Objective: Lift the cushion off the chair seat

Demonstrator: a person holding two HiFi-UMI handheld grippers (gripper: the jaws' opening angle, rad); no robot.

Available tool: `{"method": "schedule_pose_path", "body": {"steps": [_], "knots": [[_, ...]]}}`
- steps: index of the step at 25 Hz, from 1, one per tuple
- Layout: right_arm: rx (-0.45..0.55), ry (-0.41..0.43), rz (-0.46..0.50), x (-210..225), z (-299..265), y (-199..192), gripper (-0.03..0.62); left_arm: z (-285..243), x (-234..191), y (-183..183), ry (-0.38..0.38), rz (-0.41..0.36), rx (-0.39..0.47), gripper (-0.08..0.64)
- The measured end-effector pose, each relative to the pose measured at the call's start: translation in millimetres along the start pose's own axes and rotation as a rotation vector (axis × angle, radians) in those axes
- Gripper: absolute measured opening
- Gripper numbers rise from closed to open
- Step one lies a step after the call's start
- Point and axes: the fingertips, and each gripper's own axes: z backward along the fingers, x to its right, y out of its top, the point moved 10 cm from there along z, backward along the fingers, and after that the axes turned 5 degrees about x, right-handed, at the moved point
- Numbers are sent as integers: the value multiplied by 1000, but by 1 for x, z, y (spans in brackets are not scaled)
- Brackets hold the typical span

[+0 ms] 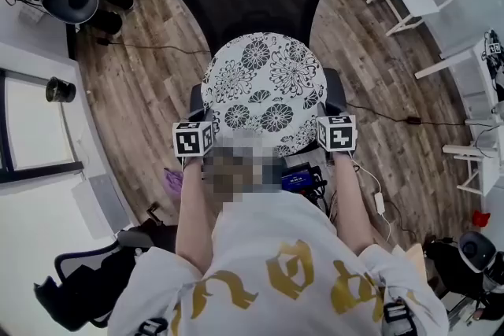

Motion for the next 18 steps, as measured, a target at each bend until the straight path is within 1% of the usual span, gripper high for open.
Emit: {"method": "schedule_pose_path", "body": {"steps": [18], "knots": [[-35,-14,10,4,-19,-6,25,-18,-5,-7,-17,11,-35,18]]}}
